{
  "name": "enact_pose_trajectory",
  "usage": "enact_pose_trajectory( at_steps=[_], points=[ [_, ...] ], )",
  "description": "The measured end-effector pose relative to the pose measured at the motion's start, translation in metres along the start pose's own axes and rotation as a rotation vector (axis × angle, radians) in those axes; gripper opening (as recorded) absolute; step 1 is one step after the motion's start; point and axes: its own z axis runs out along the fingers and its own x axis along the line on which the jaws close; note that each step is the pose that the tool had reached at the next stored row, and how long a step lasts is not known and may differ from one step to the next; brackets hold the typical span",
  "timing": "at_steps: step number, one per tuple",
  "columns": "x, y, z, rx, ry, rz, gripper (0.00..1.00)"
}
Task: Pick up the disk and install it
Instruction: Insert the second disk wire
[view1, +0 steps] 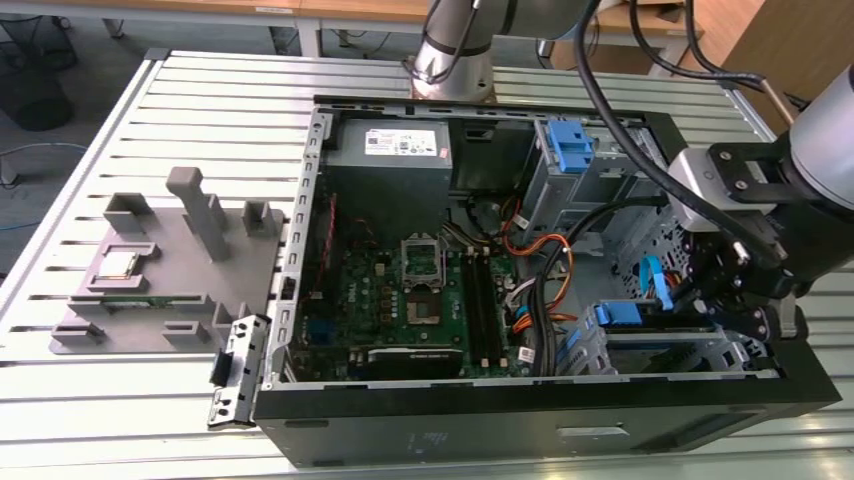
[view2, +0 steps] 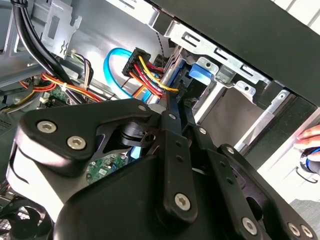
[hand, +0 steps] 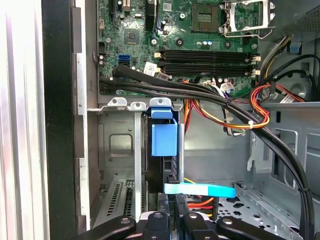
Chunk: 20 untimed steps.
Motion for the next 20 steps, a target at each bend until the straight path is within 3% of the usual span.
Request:
enact_pose_trajectory(
  at_steps=[20],
  points=[
    [0.0001,0.0001,0.0012,-0.0013,-0.0007,0.000,0.17]
  ],
)
